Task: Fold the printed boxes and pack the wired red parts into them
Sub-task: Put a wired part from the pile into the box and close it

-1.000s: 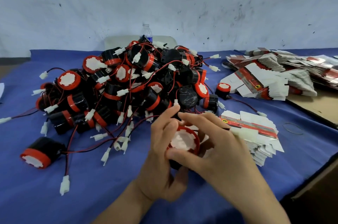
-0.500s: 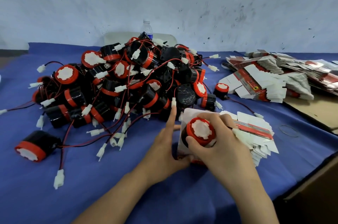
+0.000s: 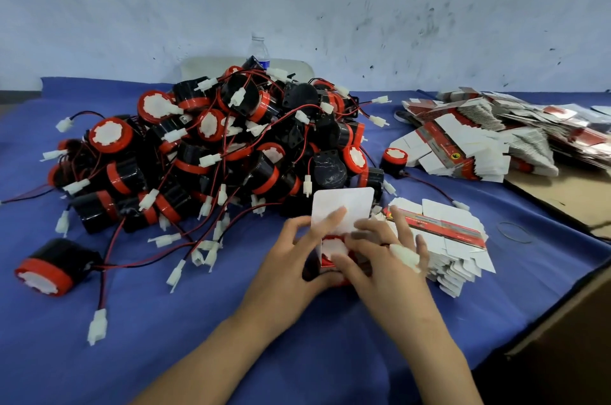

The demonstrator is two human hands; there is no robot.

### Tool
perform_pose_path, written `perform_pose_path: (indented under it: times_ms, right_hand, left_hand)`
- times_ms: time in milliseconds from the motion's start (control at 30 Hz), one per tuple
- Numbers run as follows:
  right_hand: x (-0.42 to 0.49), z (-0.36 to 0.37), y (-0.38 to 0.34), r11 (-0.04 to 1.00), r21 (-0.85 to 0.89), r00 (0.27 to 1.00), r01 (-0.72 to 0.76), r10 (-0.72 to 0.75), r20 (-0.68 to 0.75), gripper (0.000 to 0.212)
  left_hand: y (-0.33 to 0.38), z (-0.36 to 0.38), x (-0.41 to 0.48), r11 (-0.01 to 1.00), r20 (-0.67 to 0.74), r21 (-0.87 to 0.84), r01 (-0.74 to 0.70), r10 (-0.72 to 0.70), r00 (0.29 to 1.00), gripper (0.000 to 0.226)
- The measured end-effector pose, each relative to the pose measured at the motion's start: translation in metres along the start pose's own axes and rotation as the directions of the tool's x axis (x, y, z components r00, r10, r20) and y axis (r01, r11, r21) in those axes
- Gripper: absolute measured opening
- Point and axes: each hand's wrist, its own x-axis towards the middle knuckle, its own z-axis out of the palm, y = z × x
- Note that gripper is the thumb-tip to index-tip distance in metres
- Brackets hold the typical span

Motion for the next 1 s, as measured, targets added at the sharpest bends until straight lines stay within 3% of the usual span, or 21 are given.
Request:
perform_pose_path:
  times_ms: [100, 200, 333, 433, 533, 667, 833, 933, 1000]
  right_hand:
    - [-0.001, 0.003, 0.007, 1.000, 0.031, 1.000, 0.000, 0.000, 0.004, 0.029]
    - [-0.002, 0.003, 0.009, 0.999, 0.008, 0.999, 0.040, -0.040, -0.012, 0.030]
    - [-0.002, -0.006, 0.008, 0.968, 0.203, 0.939, 0.150, -0.075, -0.335, 0.042]
    - [-0.004, -0.014, 0.009, 0.940, 0.280, 0.843, 0.193, -0.013, -0.537, 0.050]
    - [-0.005, -0.011, 0.007, 0.882, 0.406, 0.773, 0.238, 0.082, -0.630, 0.048]
    - [-0.004, -0.002, 0.000, 0.730, 0.604, 0.758, 0.319, 0.186, -0.625, 0.045]
    - [0.001, 0.004, 0.004, 0.468, 0.772, 0.730, 0.429, 0.324, -0.602, 0.039]
    - [0.004, 0.007, 0.011, 0.448, 0.798, 0.759, 0.402, 0.324, -0.564, 0.027]
    - [0.003, 0.008, 0.012, 0.493, 0.765, 0.773, 0.415, 0.252, -0.582, 0.019]
  left_hand:
    - [0.007, -0.002, -0.001, 0.995, -0.022, 0.094, -0.043, 0.045, 0.999, 0.035]
    - [0.015, 0.003, -0.002, 0.978, -0.038, 0.198, -0.060, 0.069, 0.997, 0.022]
    - [0.015, 0.002, 0.002, 0.975, -0.023, 0.223, -0.004, 0.009, 1.000, 0.010]
    - [0.011, 0.005, 0.001, 0.967, 0.021, 0.244, 0.072, -0.080, 0.997, 0.013]
    - [0.011, 0.011, 0.001, 0.964, 0.117, 0.253, 0.084, -0.117, 0.986, 0.023]
    - [0.014, 0.008, 0.001, 0.976, 0.106, 0.201, 0.086, -0.109, 0.988, 0.026]
    - [0.017, 0.009, -0.002, 0.971, 0.046, 0.233, -0.043, 0.033, 0.998, 0.029]
    - [0.016, 0.010, -0.002, 0.959, 0.056, 0.277, -0.060, 0.047, 0.997, 0.031]
    - [0.015, 0.009, -0.002, 0.946, 0.050, 0.315, -0.080, 0.068, 0.996, 0.030]
